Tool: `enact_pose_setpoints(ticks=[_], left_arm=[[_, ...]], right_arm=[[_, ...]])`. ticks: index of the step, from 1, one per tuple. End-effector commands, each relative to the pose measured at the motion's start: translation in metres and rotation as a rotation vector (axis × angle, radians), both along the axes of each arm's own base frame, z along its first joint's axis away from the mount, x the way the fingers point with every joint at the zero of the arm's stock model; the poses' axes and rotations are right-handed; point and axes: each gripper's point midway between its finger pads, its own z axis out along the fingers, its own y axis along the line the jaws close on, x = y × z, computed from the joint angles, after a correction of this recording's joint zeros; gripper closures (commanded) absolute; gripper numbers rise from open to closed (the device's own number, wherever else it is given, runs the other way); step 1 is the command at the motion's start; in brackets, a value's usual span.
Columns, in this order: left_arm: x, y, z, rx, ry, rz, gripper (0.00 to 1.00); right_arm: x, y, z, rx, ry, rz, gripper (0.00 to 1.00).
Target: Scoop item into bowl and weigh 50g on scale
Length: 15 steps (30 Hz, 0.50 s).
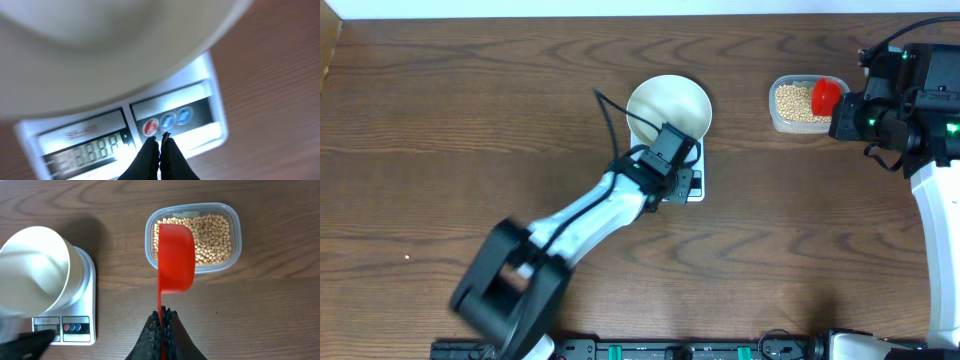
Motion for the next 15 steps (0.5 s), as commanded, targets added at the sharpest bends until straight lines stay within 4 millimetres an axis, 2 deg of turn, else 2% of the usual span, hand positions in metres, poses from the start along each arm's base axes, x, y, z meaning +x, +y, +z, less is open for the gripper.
enact_pose_setpoints(ticks=[1,3,5,9,13,15], left_arm=[[0.01,0.001,0.093,-0.12,-0.178,0.005,0.93],[0.007,0.013,0.113,-0.136,-0.203,0.024,0.92],[0.0,0.043,0.135,-0.134,-0.212,0.076,0.93],[0.003,0.082,0.148,-0.116,-0.224,0.169,0.92],[0.029,0.146,0.153,-0.045,-0.279,0.363,0.93],[0.05,0.189,0.158,-0.013,-0.333,0.495,0.92]], right_arm=[[0.004,-0.003,0.006,-0.014,-0.02,0.004,0.99],[0.004,-0.003,0.006,-0.014,-0.022,0.004,0.99],[0.005,-0.003,0.006,-0.014,-0.023,0.004,0.99],[0.007,-0.003,0.008,-0.015,-0.034,0.004,0.99],[0.013,-0.004,0.012,-0.018,-0.066,0.003,0.99],[0.021,-0.005,0.015,-0.021,-0.095,0.003,0.99]])
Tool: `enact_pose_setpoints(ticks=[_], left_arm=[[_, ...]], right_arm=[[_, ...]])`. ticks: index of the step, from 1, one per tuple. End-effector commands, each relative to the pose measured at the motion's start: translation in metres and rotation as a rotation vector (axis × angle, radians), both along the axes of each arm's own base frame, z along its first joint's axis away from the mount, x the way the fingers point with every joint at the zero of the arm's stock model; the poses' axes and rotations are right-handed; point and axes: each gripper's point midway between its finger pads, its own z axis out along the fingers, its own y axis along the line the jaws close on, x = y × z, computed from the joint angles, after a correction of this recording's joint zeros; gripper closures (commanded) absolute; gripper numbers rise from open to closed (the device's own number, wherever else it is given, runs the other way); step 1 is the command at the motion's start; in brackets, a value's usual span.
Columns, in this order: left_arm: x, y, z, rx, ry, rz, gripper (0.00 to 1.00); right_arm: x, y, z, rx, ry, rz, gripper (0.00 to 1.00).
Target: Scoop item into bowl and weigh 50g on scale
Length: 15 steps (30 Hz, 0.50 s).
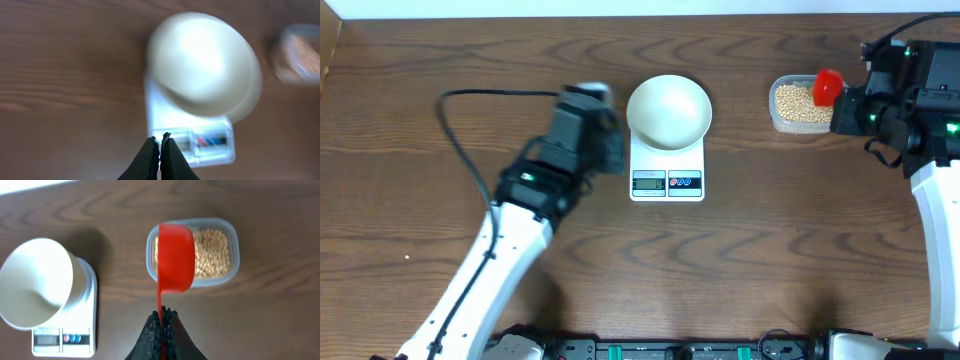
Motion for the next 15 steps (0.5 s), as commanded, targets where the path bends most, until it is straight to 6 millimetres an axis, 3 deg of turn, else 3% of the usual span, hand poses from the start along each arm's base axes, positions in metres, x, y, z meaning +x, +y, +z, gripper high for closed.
enact_pose_setpoints(ticks=[1,6,8,11,15], left_arm=[[0.036,0.08,0.009,0.067,-0.081,0.246,0.93],[0.079,0.173,0.016,0.045,-0.203,0.483,0.93],[0.089,0.196,0.014,0.043,-0.23,0.533,0.93],[0.096,0.216,0.006,0.047,-0.237,0.576,0.93],[0.098,0.223,-0.004,0.052,-0.216,0.589,0.92]], right_arm=[[0.015,-0.004,0.008,-0.016,-0.052,0.003,0.99],[0.04,-0.011,0.011,-0.029,-0.122,-0.027,0.99],[0.048,-0.018,0.009,-0.029,-0.131,-0.085,0.99],[0.055,-0.022,0.008,-0.028,-0.145,-0.11,0.99],[0.06,-0.022,0.012,0.006,-0.164,-0.143,0.99]])
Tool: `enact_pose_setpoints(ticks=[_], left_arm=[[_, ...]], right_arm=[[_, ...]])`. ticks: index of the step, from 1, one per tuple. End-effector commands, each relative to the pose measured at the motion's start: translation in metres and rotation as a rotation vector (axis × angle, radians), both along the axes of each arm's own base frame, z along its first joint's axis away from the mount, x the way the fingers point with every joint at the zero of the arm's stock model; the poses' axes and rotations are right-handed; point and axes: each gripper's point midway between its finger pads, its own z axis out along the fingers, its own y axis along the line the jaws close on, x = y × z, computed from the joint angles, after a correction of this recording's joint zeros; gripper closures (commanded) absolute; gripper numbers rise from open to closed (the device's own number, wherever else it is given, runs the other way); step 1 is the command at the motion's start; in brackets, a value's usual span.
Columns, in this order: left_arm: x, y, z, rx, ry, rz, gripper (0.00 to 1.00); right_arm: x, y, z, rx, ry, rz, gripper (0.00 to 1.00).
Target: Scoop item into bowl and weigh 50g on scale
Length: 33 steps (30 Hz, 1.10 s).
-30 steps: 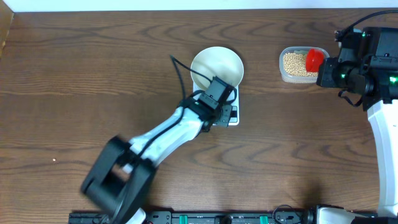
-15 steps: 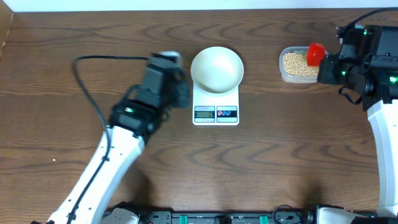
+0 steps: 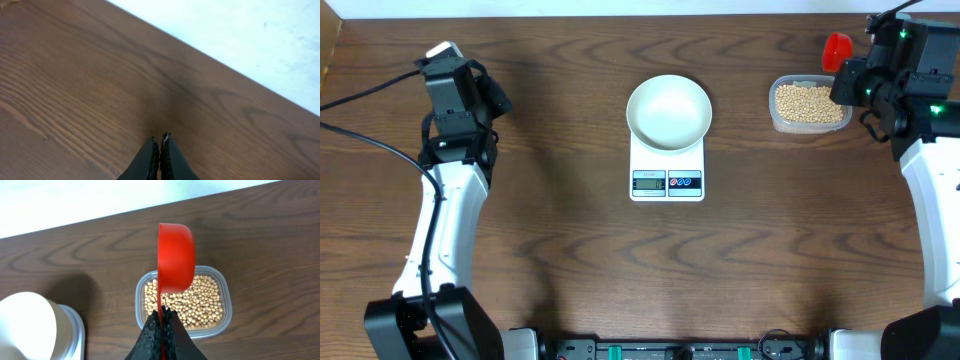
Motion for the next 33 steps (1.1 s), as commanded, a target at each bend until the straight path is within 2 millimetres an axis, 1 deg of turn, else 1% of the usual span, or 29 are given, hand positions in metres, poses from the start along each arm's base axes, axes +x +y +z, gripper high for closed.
enact_pose_setpoints(ticks=[1,10,16,17,19,21,24,25,29,31,32,33], left_arm=[[0.001,0.003,0.0,0.016,0.002,0.002,0.93],[-0.002,0.002,-0.005,0.012,0.025,0.002,0.92],[-0.002,0.001,-0.006,0.011,0.028,-0.004,0.92],[-0.001,-0.002,-0.006,0.006,0.027,-0.022,0.92],[0.003,-0.018,-0.007,0.01,0.033,-0.139,0.92],[0.005,-0.043,-0.007,0.05,0.037,-0.341,0.92],[0.003,-0.063,-0.008,0.104,0.037,-0.52,0.92],[0.002,-0.067,-0.009,0.12,0.041,-0.554,0.92],[0.001,-0.072,-0.009,0.113,0.038,-0.583,0.92],[0.0,-0.079,-0.007,0.092,0.023,-0.616,0.92],[0.0,-0.085,-0.005,0.071,0.01,-0.648,0.92],[-0.001,-0.089,-0.005,0.057,0.003,-0.668,0.83]], right_arm=[[0.003,-0.007,0.01,0.037,-0.028,-0.068,0.99],[0.002,-0.007,0.009,0.109,-0.016,-0.127,0.99],[0.004,-0.007,0.012,0.115,-0.031,-0.132,0.99],[0.005,-0.007,0.013,0.114,-0.038,-0.131,0.99],[0.007,-0.007,0.016,0.114,-0.05,-0.131,0.99],[0.008,-0.007,0.016,0.114,-0.053,-0.13,0.99],[0.008,-0.007,0.016,0.112,-0.053,-0.131,0.99],[0.008,-0.009,0.016,0.108,-0.054,-0.137,0.99],[0.008,-0.011,0.017,0.1,-0.056,-0.147,0.99],[0.008,-0.011,0.017,0.1,-0.056,-0.147,0.99],[0.008,-0.011,0.017,0.099,-0.058,-0.147,0.99],[0.008,-0.011,0.017,0.099,-0.059,-0.146,0.99]])
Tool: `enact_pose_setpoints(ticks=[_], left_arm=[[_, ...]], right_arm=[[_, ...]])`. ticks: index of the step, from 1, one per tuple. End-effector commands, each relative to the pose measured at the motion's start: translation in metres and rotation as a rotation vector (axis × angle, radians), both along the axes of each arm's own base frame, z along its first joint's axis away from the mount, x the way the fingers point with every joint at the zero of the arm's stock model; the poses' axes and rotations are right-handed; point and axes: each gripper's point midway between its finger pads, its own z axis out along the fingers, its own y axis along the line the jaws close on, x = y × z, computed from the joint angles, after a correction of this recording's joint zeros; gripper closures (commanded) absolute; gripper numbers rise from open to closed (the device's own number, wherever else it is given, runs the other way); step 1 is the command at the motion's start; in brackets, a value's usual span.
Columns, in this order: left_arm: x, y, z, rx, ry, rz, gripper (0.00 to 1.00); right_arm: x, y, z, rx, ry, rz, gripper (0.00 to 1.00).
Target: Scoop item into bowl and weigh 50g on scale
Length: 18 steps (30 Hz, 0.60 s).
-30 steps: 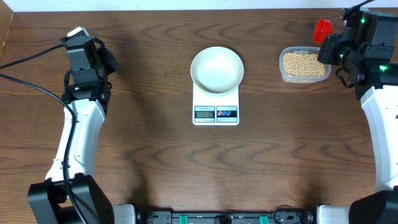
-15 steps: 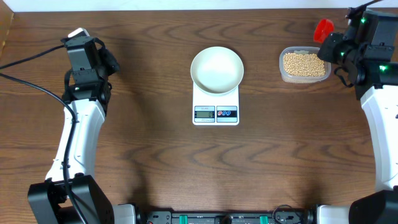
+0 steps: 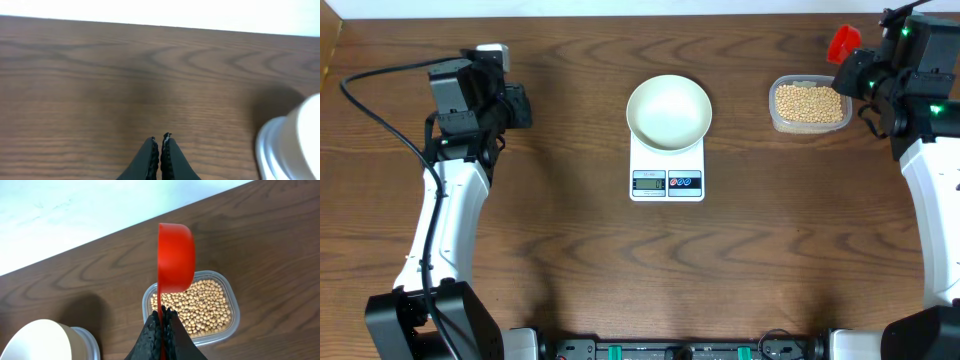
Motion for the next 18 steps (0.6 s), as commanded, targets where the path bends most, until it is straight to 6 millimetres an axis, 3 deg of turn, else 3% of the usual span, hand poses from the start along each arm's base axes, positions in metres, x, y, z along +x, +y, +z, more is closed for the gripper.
enact_pose_setpoints(ticks=[1,2,3,5,8,12,18], left_arm=[[-0.002,-0.022,0.008,-0.045,-0.029,-0.134,0.52],[-0.003,-0.024,0.008,-0.059,-0.029,-0.139,0.43],[-0.003,-0.026,0.008,-0.082,-0.024,-0.134,0.43],[-0.007,-0.036,0.009,-0.133,-0.015,-0.173,0.45],[-0.016,-0.067,0.015,-0.192,-0.023,-0.309,0.53],[-0.036,-0.105,0.011,-0.092,-0.012,-0.48,0.57],[-0.075,-0.152,-0.003,0.054,0.083,-0.619,0.56]], right_arm=[[0.002,-0.006,0.009,-0.003,-0.024,-0.025,0.99],[0.002,-0.006,0.009,-0.008,-0.025,-0.023,0.99],[0.002,-0.006,0.01,-0.021,-0.026,-0.018,0.99],[0.001,-0.01,0.009,-0.047,-0.022,-0.024,0.99],[-0.001,-0.01,0.006,-0.058,-0.008,-0.012,0.99],[-0.002,-0.009,0.004,-0.071,0.002,-0.003,0.99],[0.0,-0.01,0.007,-0.106,-0.014,0.022,0.99]])
